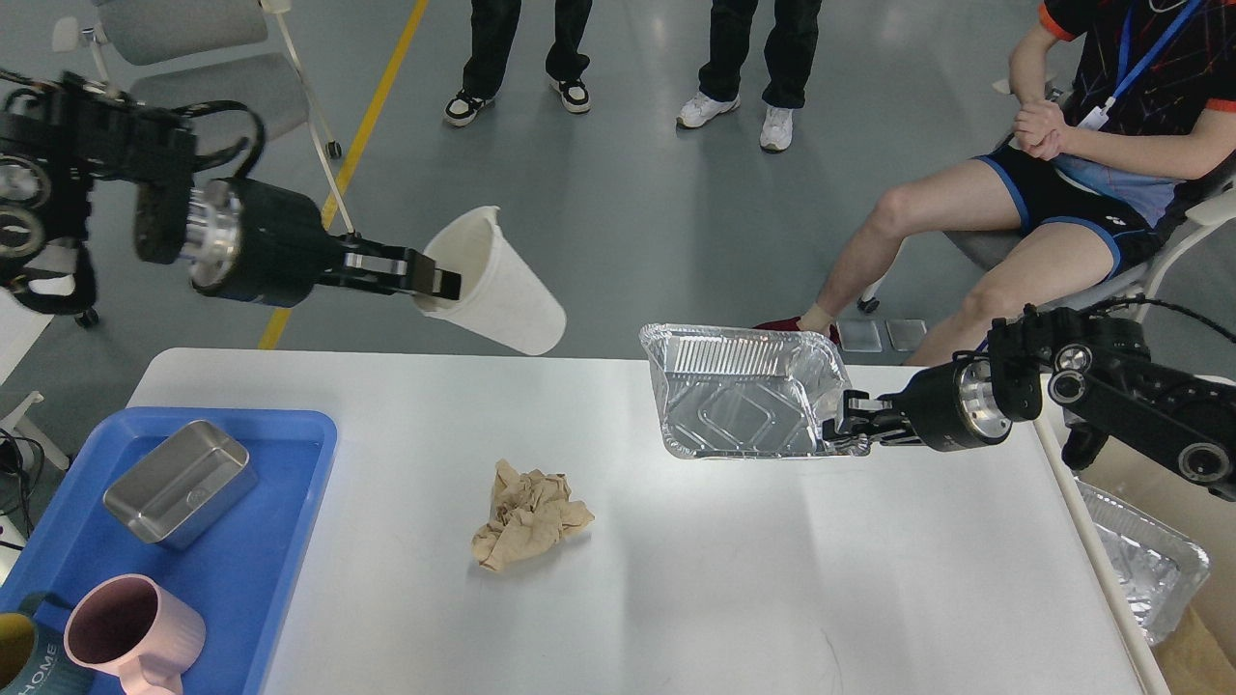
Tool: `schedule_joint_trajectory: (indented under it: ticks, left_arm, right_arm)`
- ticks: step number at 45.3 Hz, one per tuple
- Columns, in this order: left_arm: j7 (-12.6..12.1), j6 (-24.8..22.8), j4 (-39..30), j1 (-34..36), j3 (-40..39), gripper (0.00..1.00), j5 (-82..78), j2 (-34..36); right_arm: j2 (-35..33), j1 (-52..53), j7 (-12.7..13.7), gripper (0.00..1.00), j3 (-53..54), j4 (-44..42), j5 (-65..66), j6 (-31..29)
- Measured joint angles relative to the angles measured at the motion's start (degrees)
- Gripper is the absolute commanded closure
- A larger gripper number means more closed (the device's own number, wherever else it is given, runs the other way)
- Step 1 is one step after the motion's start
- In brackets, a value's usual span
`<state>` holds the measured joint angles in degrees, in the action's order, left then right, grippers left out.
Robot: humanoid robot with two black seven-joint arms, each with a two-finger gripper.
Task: Tidy desktop
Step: 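Lift the paper cup and carry it over the held foil tray, then lower the cup into the foil tray, open the left gripper, withdraw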
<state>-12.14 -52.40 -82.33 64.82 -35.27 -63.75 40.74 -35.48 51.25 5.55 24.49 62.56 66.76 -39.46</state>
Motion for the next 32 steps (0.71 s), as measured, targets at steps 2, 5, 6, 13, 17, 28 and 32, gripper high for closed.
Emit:
schedule_joint_trajectory:
  ticks: [2, 5, 6, 13, 17, 28, 32]
  left_arm:
    - [0.0, 0.0, 2.4, 1.7, 1.4, 0.98, -0.5, -3.5]
    - [-0.1, 0.0, 5.9, 3.9, 3.3, 0.98, -1.9, -8.6]
    - [-0.1, 0.0, 7.2, 4.6, 3.9, 0.98, -2.4, -10.4]
    - [-0.1, 0.0, 14.7, 6.5, 5.5, 0.97, -4.3, -20.0]
    - [0.2, 0.0, 18.6, 6.6, 5.7, 0.97, -5.8, -24.6]
    - [0.7, 3.4, 23.9, 4.6, 5.7, 0.97, -7.4, -31.9]
    - [0.7, 4.8, 25.5, 3.5, 5.7, 0.96, -8.5, -33.8]
  right_arm:
    - [0.0, 0.0, 0.0, 1.00, 0.1, 0.0, 0.0, 0.0]
    - [0.0, 0.0, 0.0, 1.00, 0.1, 0.1, 0.0, 0.0]
    - [0.0, 0.0, 0.0, 1.00, 0.1, 0.1, 0.0, 0.0]
    - [-0.4, -0.1, 0.0, 1.00, 0.2, 0.4, 0.0, 0.0]
    - [-0.5, -0.2, 0.0, 1.00, 0.6, 0.5, 0.0, 0.0]
    - [-0.6, -0.5, 0.0, 1.00, 0.7, 0.9, 0.0, 0.0]
    - [-0.7, -0.5, 0.0, 1.00, 0.9, 1.2, 0.0, 0.1]
